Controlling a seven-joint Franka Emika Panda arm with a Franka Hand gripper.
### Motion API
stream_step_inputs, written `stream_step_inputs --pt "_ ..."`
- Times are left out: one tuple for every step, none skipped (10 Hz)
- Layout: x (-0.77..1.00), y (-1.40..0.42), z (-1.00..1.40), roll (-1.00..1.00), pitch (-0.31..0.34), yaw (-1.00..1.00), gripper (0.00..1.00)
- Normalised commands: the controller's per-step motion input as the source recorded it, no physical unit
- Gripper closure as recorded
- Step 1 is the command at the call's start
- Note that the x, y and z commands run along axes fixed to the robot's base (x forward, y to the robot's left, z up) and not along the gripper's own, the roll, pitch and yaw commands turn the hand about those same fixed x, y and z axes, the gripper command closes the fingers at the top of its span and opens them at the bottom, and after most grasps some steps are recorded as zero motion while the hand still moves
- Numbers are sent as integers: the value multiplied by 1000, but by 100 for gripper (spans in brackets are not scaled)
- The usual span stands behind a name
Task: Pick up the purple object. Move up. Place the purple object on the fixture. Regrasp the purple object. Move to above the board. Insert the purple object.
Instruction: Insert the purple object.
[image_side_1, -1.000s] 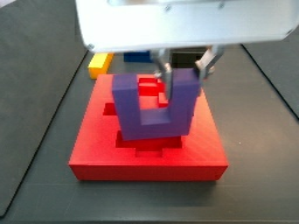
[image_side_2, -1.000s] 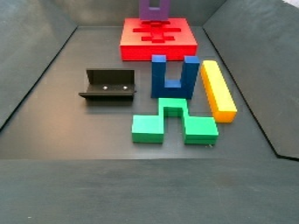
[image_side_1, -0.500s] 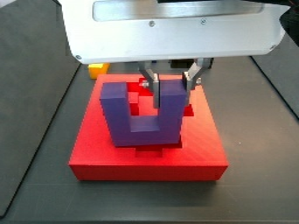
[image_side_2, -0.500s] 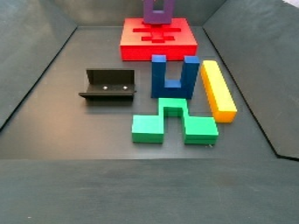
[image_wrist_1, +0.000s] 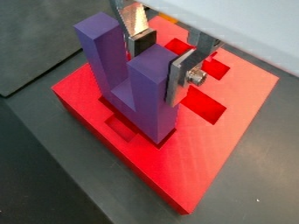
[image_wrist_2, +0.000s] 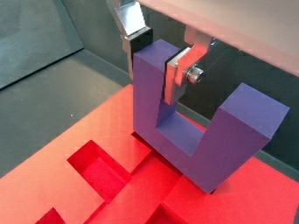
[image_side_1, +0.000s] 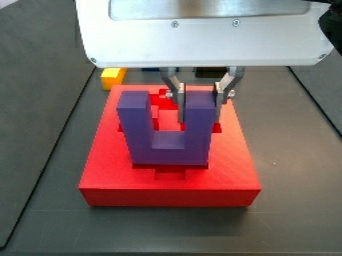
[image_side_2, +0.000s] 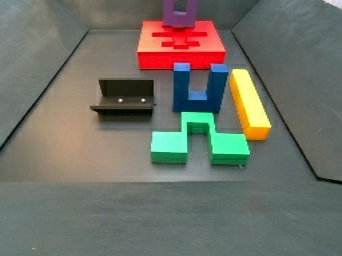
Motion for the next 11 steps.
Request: stream_step_inputs --pt "206 0 0 -50 40 0 100" --pt "174 -86 0 0 43 97 100" --pt "200 -94 0 0 50 131 100" --pt "180 -83 0 0 46 126 100" --pt "123 -11 0 0 34 180 100" --pt "77 0 0 0 14 229 100" --pt "57 0 0 0 6 231 100" --pt "37 0 0 -19 4 231 100" --pt "0 0 0 -9 0 160 100" --pt "0 0 0 0 0 111 100" --pt "0 0 -6 0 0 26 100"
